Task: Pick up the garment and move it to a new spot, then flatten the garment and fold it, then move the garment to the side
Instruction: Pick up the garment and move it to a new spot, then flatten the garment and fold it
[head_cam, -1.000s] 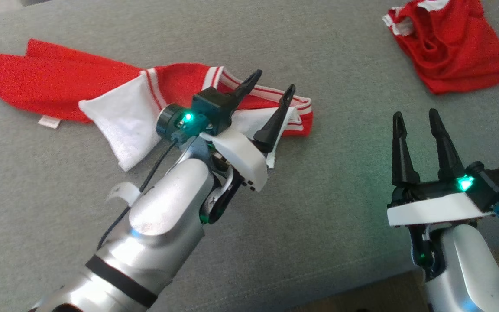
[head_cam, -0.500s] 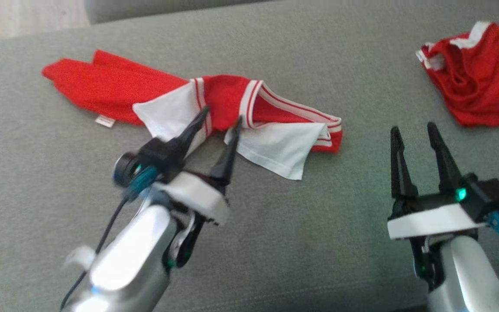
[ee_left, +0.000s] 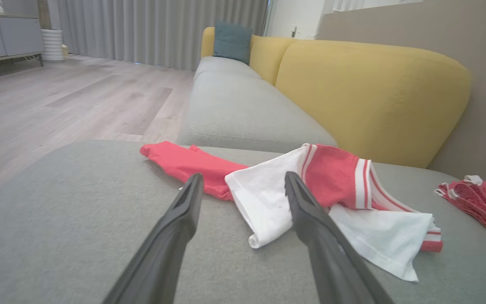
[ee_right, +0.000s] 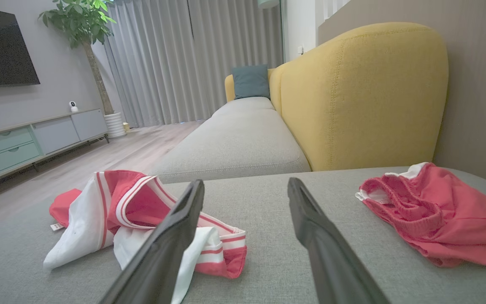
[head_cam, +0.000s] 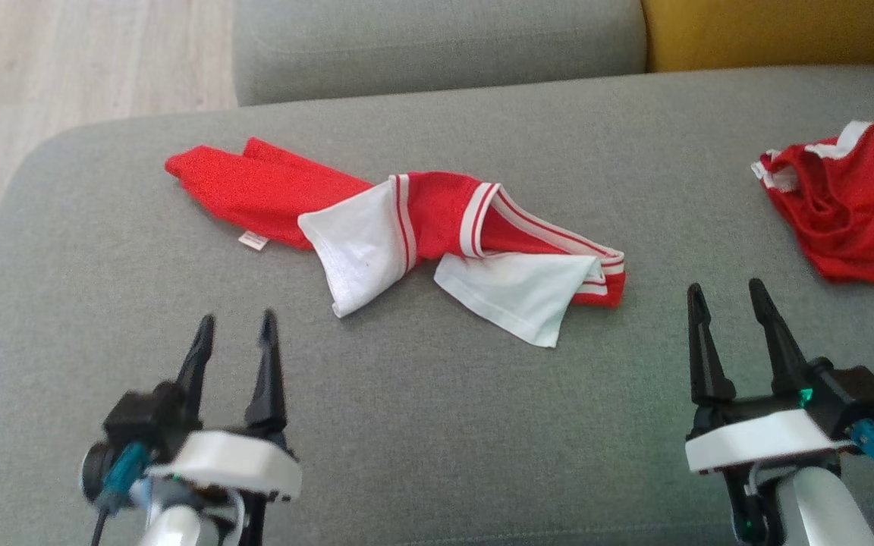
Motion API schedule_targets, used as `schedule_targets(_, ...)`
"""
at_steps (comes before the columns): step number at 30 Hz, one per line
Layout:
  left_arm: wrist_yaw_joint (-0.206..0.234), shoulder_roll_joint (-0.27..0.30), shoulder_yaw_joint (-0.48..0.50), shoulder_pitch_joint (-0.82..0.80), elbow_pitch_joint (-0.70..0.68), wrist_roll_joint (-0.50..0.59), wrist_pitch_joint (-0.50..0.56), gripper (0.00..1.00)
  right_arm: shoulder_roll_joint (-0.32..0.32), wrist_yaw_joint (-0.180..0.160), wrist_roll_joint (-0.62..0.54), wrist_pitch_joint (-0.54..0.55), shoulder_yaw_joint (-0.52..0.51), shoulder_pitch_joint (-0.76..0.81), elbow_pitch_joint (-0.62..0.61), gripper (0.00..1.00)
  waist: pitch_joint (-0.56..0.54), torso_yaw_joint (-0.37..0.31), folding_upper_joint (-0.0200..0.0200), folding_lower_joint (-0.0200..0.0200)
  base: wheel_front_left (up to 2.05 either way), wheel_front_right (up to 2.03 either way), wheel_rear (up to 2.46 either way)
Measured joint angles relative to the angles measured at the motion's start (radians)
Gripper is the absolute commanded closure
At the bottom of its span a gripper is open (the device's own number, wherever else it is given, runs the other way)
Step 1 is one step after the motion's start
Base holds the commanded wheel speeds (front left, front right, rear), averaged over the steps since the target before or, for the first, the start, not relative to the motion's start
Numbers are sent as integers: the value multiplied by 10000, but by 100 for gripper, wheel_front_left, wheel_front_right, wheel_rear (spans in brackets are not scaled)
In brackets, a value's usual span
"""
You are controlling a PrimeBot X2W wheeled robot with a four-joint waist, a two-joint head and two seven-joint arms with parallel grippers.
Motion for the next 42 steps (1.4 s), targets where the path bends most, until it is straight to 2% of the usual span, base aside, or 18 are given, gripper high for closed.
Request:
schedule_targets(6, -29, -364, 727, 1144, -382, 562, 0, 0, 2, 0, 144, -2, 10, 269, 13, 0, -349, 191, 0, 0, 0, 0, 0)
schedule_targets(13, -466, -848, 1292, 1582, -395, 1135, 0, 0, 6, 0, 301, -4, 180, 682, 203, 0, -485, 323, 0, 0, 0, 0, 0)
schedule_targets(18, -740, -976, 1599, 1590, -290, 1296, 0, 0, 8, 0, 301, -4, 178, 692, 293, 0, -518, 358, 0, 0, 0, 0, 0)
schedule_targets(26, -1068, -1220, 1864, 1620, -148, 1482, 0, 0, 10, 0, 301, -10, 178, 691, 385, 0, -526, 376, 0, 0, 0, 0, 0)
schedule_targets(42, -1235, -1448, 1960, 1806, 44, 1732, 0, 0, 10, 0, 295, -15, 150, 690, 397, 0, -510, 410, 0, 0, 0, 0, 0)
